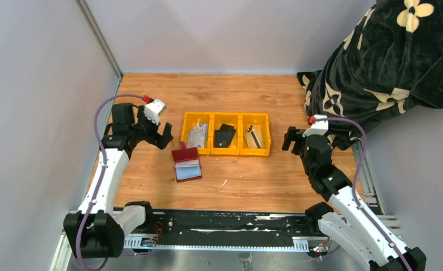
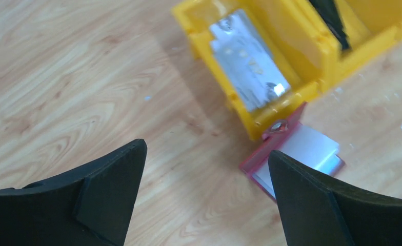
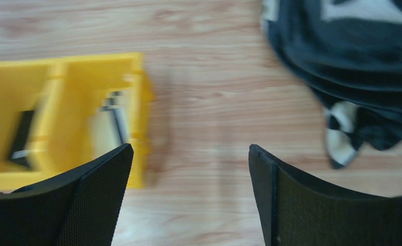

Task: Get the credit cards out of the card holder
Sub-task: Reset both arms

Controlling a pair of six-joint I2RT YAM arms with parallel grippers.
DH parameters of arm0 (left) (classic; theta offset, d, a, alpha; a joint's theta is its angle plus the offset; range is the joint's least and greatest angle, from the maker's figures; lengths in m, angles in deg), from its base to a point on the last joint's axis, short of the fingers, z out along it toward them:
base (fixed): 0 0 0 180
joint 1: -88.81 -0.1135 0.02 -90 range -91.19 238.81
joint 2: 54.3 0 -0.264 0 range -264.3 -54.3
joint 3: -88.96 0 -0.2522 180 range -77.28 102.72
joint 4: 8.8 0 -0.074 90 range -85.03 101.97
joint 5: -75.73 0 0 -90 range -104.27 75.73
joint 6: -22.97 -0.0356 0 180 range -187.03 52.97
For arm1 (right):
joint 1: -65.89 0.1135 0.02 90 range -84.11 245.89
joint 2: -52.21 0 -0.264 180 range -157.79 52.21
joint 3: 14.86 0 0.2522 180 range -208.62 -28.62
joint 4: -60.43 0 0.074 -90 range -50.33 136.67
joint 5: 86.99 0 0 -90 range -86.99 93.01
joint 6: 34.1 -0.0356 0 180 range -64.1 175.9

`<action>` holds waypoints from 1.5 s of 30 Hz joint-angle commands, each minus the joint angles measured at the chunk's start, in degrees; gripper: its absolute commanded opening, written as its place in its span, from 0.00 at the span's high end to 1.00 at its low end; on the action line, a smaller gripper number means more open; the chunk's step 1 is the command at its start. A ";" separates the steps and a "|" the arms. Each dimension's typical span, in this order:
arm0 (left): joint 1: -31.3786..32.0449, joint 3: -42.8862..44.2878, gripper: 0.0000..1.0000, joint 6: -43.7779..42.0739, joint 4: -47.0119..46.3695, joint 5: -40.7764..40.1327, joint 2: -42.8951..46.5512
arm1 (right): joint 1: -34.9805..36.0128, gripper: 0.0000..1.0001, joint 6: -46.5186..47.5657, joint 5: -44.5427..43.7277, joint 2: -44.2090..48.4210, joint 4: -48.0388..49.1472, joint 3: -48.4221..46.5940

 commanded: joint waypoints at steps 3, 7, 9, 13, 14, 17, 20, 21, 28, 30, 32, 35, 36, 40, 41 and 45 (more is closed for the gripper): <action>-9.49 -10.13 0.00 12.67 -20.69 2.88 -2.69 | -2.19 0.13 10.56 -21.92 1.65 18.14 15.74; -9.74 -20.08 0.00 16.39 -35.96 -1.07 -1.70 | -7.43 0.12 8.67 -21.22 -4.51 22.42 17.01; -9.74 -25.00 0.00 17.27 -44.07 -2.74 -1.07 | -9.06 0.12 8.27 -23.30 -8.86 25.75 17.07; -9.74 -33.49 0.00 18.93 -61.94 -7.89 -1.94 | -11.99 0.11 8.33 -25.51 -16.00 35.01 19.17; -9.74 -35.17 0.00 19.69 -66.18 -8.51 -2.70 | -12.59 0.11 8.18 -25.95 -17.19 39.34 21.07; -9.72 -38.39 0.00 23.20 -77.63 -9.56 -5.89 | -14.11 0.11 10.25 -24.50 -20.19 50.82 26.37; -9.70 -37.29 0.00 24.72 -81.00 -9.98 -9.52 | -15.64 0.11 11.39 -24.05 -21.82 59.12 28.90; -9.74 -36.66 0.00 25.75 -82.31 -9.66 -11.19 | -16.30 0.11 11.81 -22.81 -22.29 59.43 28.77; -5.75 -36.73 0.00 24.66 -86.13 -13.82 -16.17 | -18.44 0.11 13.88 -17.80 -29.64 67.32 28.60; -4.30 -41.44 0.00 22.54 -93.78 -16.22 -16.38 | -18.29 0.11 18.11 -12.11 -32.23 71.02 28.63; -2.96 -46.67 0.00 23.27 -108.12 -17.61 -20.02 | -17.58 0.11 20.47 -7.07 -33.06 71.61 28.67; -2.23 -44.65 0.00 23.02 -101.27 -21.92 -17.29 | -17.33 0.10 23.30 -3.94 -41.18 84.18 31.40; -2.14 -42.62 0.00 23.15 -95.97 -23.71 -16.74 | -17.06 0.09 24.70 -5.06 -45.44 93.23 31.62; -1.40 -39.25 0.00 24.14 -92.30 -27.30 -18.48 | -19.93 0.07 18.89 -2.67 -40.47 62.59 20.64; -1.39 -39.22 0.00 24.04 -92.19 -27.42 -18.50 | -22.26 0.06 18.09 1.23 -39.78 63.18 21.54; -1.39 -39.93 0.00 24.28 -94.05 -27.27 -18.58 | -22.39 0.06 18.75 1.35 -39.92 66.47 22.88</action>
